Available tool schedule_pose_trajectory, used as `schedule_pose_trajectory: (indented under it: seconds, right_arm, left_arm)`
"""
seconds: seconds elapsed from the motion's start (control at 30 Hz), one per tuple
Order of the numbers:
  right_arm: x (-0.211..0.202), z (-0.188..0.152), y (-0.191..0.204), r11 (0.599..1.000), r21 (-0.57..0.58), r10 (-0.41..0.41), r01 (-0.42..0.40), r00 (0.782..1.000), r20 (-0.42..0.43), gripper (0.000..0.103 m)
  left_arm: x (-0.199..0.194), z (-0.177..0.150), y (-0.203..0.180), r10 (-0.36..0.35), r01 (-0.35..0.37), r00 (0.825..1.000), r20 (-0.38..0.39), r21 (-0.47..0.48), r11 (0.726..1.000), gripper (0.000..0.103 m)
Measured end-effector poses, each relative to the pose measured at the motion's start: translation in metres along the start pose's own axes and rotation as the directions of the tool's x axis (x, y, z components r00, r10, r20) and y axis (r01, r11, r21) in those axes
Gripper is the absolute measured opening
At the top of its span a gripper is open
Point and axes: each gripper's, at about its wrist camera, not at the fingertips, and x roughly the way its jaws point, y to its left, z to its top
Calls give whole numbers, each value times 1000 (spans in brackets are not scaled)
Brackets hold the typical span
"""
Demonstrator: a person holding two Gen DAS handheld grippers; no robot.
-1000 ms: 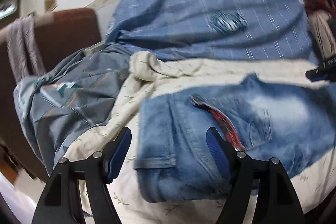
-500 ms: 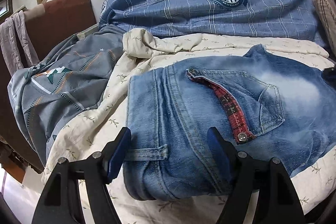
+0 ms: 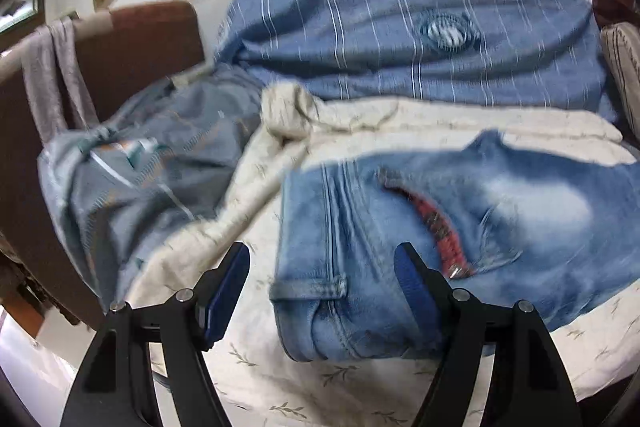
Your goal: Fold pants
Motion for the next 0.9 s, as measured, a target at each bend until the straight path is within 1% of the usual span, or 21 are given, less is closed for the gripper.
schedule_pose_trajectory:
  seconds: [0.07,0.1,0.2,0.27,0.33,0.37,0.43,0.5,0.53,0.57,0.63,0.67,0.8,0.9]
  right_arm:
    - [-9,-12,13,999,-42,26,-27,999,-23,24]
    - [-9,-20,23,997,-71,25,-28,999,-44,24]
    - [-3,-43,47,990,-139,-11,-2,995,-95,24]
    - [1,-58,56,988,-152,-19,-1,991,-131,24]
    - [4,-67,58,988,-155,-31,8,988,-149,24]
    - [5,-71,58,986,-167,-44,17,987,-155,24]
    - [11,-78,63,977,-210,-78,43,984,-161,24]
    - [18,-81,66,969,-240,-97,52,979,-178,24]
    - [22,-83,67,967,-248,-111,60,975,-195,24]
    - [25,-86,66,965,-253,-124,68,970,-211,24]
    - [35,-91,63,961,-263,-158,88,952,-261,24]
    - [36,-93,62,960,-265,-164,91,949,-270,24]
    - [31,-101,59,951,-292,-175,97,951,-253,24]
    - [25,-105,62,942,-317,-190,109,952,-238,24]
  left_arm:
    - [-10,10,-10,-34,34,999,21,3,999,77]
    - [-12,14,-17,-51,51,999,16,4,999,77]
    - [-9,23,-39,-104,104,994,-23,0,995,77]
    - [0,26,-55,-123,123,991,-55,2,992,76]
    - [13,25,-68,-126,128,986,-109,9,992,77]
    - [22,23,-73,-121,123,981,-153,5,992,76]
    - [34,18,-75,-116,114,974,-194,-19,993,76]
    - [43,9,-74,-89,86,968,-237,-23,996,77]
    - [49,3,-73,-71,71,961,-268,-12,997,77]
    - [48,-1,-71,-74,75,961,-268,-9,997,79]
    - [43,-6,-72,-70,79,969,-239,29,996,79]
    - [41,-9,-73,-64,78,970,-236,53,996,79]
    - [33,-21,-69,-67,87,975,-210,84,993,79]
    - [29,-24,-62,-96,113,975,-202,72,991,80]
